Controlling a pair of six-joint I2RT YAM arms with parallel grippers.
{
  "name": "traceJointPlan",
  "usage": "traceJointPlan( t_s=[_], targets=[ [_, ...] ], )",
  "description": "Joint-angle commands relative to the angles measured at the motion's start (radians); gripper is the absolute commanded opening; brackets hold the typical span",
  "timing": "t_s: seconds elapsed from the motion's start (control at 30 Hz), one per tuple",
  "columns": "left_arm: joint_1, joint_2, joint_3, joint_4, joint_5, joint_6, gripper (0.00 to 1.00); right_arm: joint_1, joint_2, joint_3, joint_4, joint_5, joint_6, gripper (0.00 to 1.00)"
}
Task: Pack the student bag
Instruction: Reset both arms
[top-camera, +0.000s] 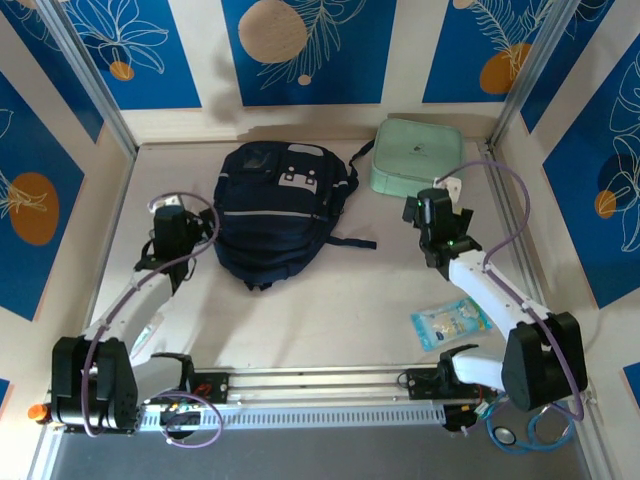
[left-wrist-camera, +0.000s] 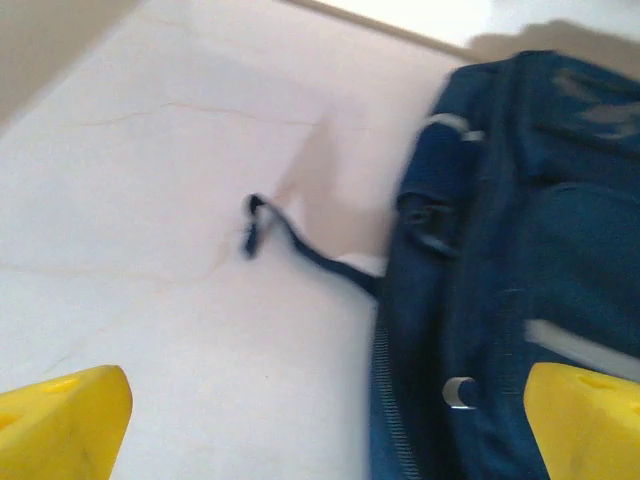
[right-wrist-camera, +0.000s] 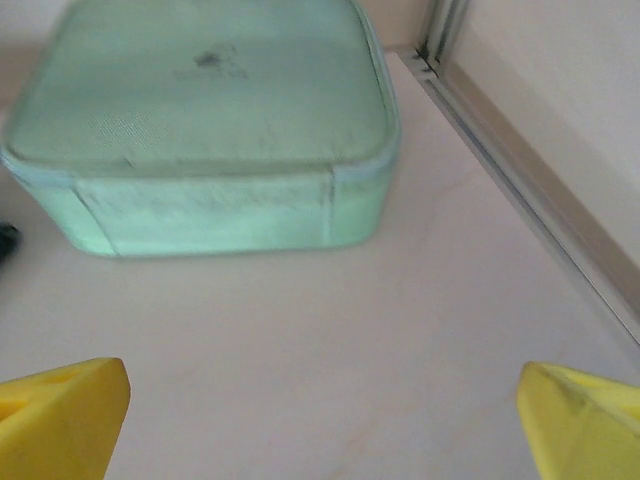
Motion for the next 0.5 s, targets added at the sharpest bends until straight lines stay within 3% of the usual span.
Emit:
traceJointPlan(
  t_s=[0.0,0.17,0.47],
  targets=[
    [0.006,-0.017,-0.060,0.186,-0.197,0.094,1.00,-0.034,-0.042,-0.105,0.199,0.022,-0.077,0.99],
    [0.014,-0.004,-0.157,0.282,-0.271,0.154,1.00,-0.109,-0.047,-0.219,0.236,-0.056,-0.069,0.99],
    [0.014,0.158,-0.252,0.631,-0.002,0.272,0.99,-0.177,-0.028,-0.388,0.565,-0.348,-0.141,0.99]
  ],
)
